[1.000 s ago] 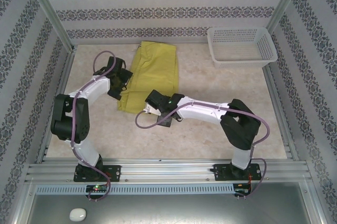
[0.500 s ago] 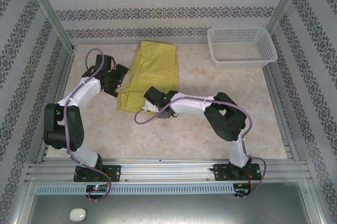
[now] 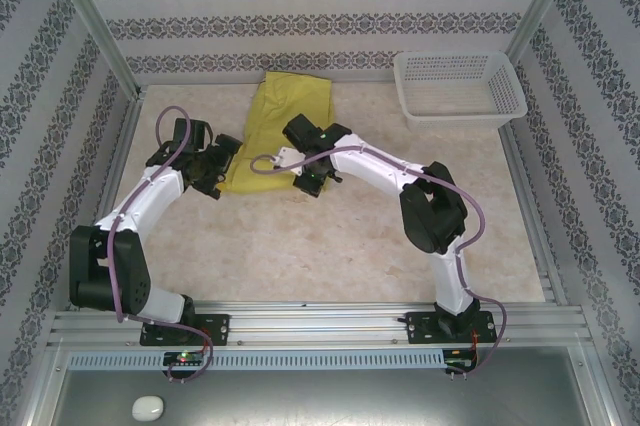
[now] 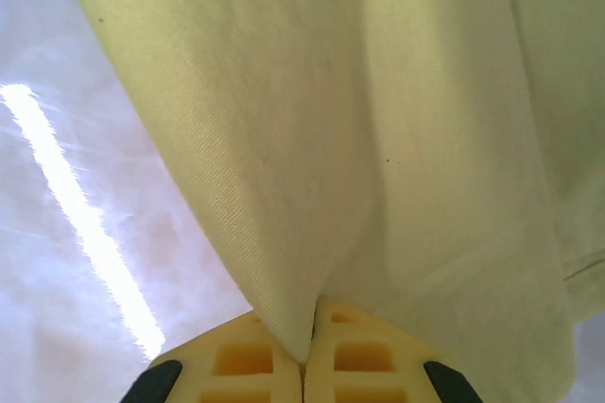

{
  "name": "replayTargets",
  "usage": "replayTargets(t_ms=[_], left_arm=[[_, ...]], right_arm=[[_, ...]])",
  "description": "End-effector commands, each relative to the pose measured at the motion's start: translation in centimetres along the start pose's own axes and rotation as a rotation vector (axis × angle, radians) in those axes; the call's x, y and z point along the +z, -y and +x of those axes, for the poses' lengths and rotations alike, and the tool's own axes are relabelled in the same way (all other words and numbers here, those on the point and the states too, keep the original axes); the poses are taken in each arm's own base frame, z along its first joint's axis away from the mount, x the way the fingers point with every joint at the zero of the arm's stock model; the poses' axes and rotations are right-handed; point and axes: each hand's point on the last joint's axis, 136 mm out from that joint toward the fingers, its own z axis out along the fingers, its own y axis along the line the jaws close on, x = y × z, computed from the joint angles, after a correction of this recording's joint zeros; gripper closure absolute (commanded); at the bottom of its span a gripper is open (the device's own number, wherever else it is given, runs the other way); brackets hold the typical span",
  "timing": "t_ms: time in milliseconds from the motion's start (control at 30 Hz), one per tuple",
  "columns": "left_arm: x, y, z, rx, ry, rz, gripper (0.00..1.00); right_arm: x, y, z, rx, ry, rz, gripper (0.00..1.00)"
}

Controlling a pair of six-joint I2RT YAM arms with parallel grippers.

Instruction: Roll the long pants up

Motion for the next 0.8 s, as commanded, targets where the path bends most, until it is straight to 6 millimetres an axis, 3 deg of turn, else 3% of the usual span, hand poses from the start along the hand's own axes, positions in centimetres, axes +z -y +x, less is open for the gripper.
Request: replayTargets(t_ms=[0,400,767], left_arm=[[-0.4,0.1,1.4,-0.005,-0.033,0.008,0.0],[2.3,-0.9,5.6,0.001,-0.1,-0.056,0.0],[6.3,-3.8,1.2,0.008,0.136,-0.269,0.0]], right_arm=[[-1.2,-1.9,0.2,0.096,-0.029,-0.159,1.0],[-2.4,-1.0,-0.2,0.178,-0.027,-0.209,1.0],[-4.5,-1.3,-0.6,0.187,0.007,-0.214,1.0]])
